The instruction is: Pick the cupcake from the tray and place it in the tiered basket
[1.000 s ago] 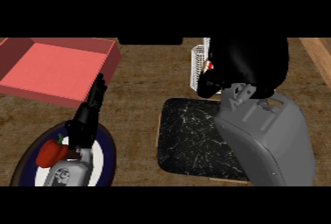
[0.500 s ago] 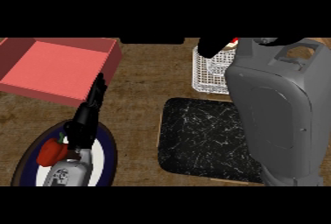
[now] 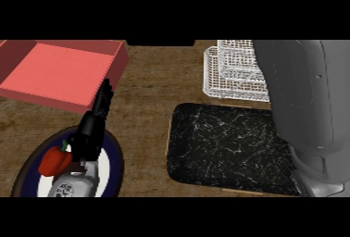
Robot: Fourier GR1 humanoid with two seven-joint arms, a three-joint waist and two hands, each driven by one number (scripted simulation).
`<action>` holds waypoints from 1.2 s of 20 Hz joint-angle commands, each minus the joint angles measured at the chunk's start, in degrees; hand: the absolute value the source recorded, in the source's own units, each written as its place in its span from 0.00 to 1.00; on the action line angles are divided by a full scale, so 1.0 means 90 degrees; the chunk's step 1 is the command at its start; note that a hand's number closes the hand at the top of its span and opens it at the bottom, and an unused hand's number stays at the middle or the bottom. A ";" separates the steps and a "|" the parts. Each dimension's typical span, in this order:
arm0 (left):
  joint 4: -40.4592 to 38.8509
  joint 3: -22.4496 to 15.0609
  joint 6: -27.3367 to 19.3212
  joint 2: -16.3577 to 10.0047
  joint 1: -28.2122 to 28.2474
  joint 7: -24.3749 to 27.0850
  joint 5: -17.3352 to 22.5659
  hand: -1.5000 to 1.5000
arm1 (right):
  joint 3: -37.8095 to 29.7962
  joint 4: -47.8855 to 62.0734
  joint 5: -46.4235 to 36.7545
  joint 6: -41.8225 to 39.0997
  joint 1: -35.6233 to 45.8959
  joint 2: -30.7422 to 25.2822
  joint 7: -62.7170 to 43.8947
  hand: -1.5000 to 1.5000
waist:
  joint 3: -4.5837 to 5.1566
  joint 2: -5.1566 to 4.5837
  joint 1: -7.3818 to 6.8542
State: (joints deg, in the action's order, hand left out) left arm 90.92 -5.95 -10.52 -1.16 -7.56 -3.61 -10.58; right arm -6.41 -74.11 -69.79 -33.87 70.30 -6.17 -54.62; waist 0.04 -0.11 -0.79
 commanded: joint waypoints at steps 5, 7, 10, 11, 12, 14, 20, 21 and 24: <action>0.0012 0.0014 -0.0005 0.0024 -0.0108 -0.0130 -0.0047 0.50 | -0.0241 0.1444 -0.0206 0.0872 0.0151 -0.0864 0.0786 1.00 | -0.0002 -0.0010 -0.0006; 0.0012 0.0154 0.0061 0.0006 -0.0441 -0.0456 0.0081 0.50 | -0.0157 0.1280 -0.0234 0.0896 -0.0125 -0.0836 0.0796 1.00 | -0.0003 0.0001 0.0028; -0.0334 0.0147 -0.0089 0.0040 -0.0165 0.0160 -0.0062 0.50 | -0.0798 0.1011 0.0082 0.1439 -0.0521 -0.0650 0.0446 1.00 | -0.0005 -0.0004 0.0068; -0.0078 0.0174 0.0171 -0.0036 -0.0196 -0.0033 0.0193 0.50 | -0.1216 0.1181 0.0197 0.1850 -0.0160 -0.0447 0.0034 0.00 | -0.0006 -0.0023 -0.0049; -0.0143 0.0276 0.0047 -0.0104 -0.0304 -0.0175 0.0066 0.50 | -0.1161 0.1238 0.0233 0.1917 -0.0548 -0.0558 0.0327 0.00 | -0.0007 -0.0012 0.0021; -0.0374 -0.0157 -0.0156 0.0121 0.0120 0.0355 0.0010 0.50 | -0.1153 0.1186 0.0431 0.2113 -0.0742 -0.0358 0.0502 0.00 | -0.0003 -0.0002 0.0049; -0.0170 0.0236 0.0147 -0.0180 -0.0202 0.0039 0.0140 0.50 | -0.1633 0.1230 0.0813 0.3417 -0.0503 -0.0189 0.0608 0.00 | -0.0005 -0.0009 0.0000; -0.0277 0.0143 0.0080 -0.0008 0.0004 0.0297 0.0155 0.50 | -0.1762 0.0810 0.1004 0.3299 -0.0743 -0.0460 0.0859 0.00 | -0.0005 0.0012 0.0081; -0.0239 0.0230 0.0013 -0.0043 -0.0159 0.0111 0.0117 0.50 | -0.1910 0.0494 0.0880 0.3908 -0.0586 -0.0403 0.0363 0.00 | -0.0003 0.0019 0.0096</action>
State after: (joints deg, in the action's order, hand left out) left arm 90.05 -4.57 -9.78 -1.80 -8.41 -3.42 -9.44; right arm -21.85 -66.01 -62.23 -4.06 65.21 -10.11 -48.95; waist -0.02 -0.04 -0.43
